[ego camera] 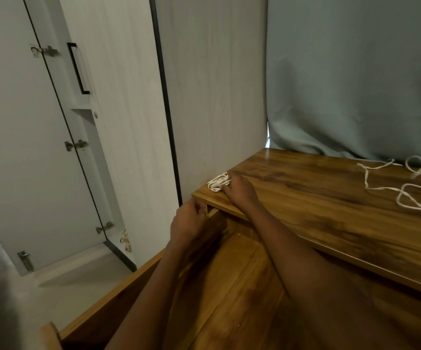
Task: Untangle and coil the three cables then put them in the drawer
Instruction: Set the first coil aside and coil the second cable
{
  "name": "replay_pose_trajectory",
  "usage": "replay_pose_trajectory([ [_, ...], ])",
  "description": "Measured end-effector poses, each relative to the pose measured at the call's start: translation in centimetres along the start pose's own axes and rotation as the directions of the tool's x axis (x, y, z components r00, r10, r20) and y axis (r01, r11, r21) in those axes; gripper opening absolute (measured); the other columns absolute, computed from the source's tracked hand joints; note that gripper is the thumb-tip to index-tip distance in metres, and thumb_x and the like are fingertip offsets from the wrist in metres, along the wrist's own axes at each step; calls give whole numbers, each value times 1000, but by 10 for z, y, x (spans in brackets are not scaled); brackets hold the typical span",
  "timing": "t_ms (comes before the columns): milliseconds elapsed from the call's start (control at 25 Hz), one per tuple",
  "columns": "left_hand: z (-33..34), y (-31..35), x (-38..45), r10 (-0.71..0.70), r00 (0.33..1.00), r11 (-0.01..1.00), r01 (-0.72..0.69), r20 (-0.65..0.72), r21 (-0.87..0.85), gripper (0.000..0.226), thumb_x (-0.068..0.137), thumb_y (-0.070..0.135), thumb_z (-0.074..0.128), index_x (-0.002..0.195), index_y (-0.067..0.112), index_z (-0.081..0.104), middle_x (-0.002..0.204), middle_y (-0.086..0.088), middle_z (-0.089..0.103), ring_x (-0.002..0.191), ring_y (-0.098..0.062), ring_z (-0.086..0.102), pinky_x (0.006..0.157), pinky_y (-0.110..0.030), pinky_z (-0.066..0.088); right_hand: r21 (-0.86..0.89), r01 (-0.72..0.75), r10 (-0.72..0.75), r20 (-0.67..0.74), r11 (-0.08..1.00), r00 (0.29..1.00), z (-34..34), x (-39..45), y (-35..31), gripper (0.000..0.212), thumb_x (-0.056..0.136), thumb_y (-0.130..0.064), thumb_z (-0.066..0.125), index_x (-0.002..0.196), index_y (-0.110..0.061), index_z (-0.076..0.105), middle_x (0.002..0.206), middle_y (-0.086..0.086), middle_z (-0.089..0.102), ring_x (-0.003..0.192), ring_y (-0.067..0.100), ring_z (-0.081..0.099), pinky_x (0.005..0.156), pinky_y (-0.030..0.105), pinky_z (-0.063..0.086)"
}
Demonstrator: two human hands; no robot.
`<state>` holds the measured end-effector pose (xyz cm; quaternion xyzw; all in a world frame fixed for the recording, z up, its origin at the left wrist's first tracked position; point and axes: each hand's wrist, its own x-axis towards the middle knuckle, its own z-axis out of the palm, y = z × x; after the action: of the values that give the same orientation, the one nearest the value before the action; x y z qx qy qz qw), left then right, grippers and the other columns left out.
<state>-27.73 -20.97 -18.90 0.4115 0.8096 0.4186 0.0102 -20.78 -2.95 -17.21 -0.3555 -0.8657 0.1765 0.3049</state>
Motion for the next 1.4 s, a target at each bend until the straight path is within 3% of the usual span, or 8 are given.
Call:
replay_pose_trajectory([
  [160, 6, 3, 1, 33, 999, 999, -32, 24, -29, 21, 103, 26, 49, 117, 15, 61, 107, 0, 67, 74, -6, 55, 71, -23, 45, 41, -3, 3, -5, 999, 1000, 1, -1, -2, 51, 96, -35, 64, 142, -16, 50, 138, 8, 59, 122, 27, 58, 93, 37, 50],
  [320, 5, 19, -10, 116, 991, 990, -110, 63, -90, 15, 103, 30, 50, 110, 21, 59, 98, 7, 65, 73, -1, 57, 62, -18, 46, 94, -11, 14, -32, 996, 999, -31, -31, 11, 47, 98, -35, 61, 140, -16, 54, 137, 6, 60, 121, 25, 58, 90, 33, 46],
  [480, 12, 47, -27, 158, 980, 983, -145, 124, -110, 19, 101, 34, 52, 108, 21, 62, 92, 2, 71, 79, -13, 67, 77, -41, 60, 104, -17, 20, -28, 994, 999, -83, -79, 53, 25, 99, -33, 59, 118, -20, 69, 114, -1, 70, 103, 16, 63, 80, 29, 47],
  [760, 56, 140, -80, 412, 875, 910, -378, 255, -172, 11, 99, 30, 56, 106, 23, 61, 99, 2, 69, 89, -14, 64, 77, -33, 53, 85, -160, 173, -169, 983, 970, -184, -175, 124, 21, 99, -32, 58, 98, -20, 76, 92, -5, 73, 87, 13, 66, 72, 29, 45],
  [1040, 102, 170, -140, 545, 783, 835, -539, 300, -110, 24, 98, 32, 58, 115, 16, 64, 111, -4, 67, 101, -21, 63, 84, -35, 51, -85, -303, 226, -486, 949, 844, -250, -267, 171, 26, 96, -27, 55, 114, -22, 73, 117, 3, 70, 107, 23, 63, 88, 34, 48],
  [1160, 106, 190, -155, 595, 764, 802, -583, 250, -130, 23, 96, 31, 60, 112, 15, 65, 108, -4, 68, 99, -22, 63, 83, -35, 50, -226, -448, 258, -567, 865, 782, -264, -284, 185, 36, 94, -25, 53, 127, -17, 65, 130, 9, 62, 119, 30, 56, 98, 41, 46],
  [1240, 109, 199, -165, 601, 756, 799, -581, 261, -156, 20, 96, 31, 60, 110, 16, 64, 108, -4, 68, 98, -21, 63, 82, -36, 51, -246, -552, 364, -533, 797, 764, -265, -287, 189, 44, 93, -28, 52, 137, -21, 58, 146, 7, 51, 136, 32, 44, 109, 47, 39],
  [1400, 109, 207, -183, 610, 748, 792, -582, 261, -184, 17, 97, 34, 58, 110, 24, 63, 103, 5, 65, 92, -11, 61, 77, -31, 51, -334, -618, 546, -291, 712, 786, -264, -281, 191, 57, 100, -40, 40, 155, -29, 32, 168, 3, 17, 154, 37, 7, 120, 59, 13],
])
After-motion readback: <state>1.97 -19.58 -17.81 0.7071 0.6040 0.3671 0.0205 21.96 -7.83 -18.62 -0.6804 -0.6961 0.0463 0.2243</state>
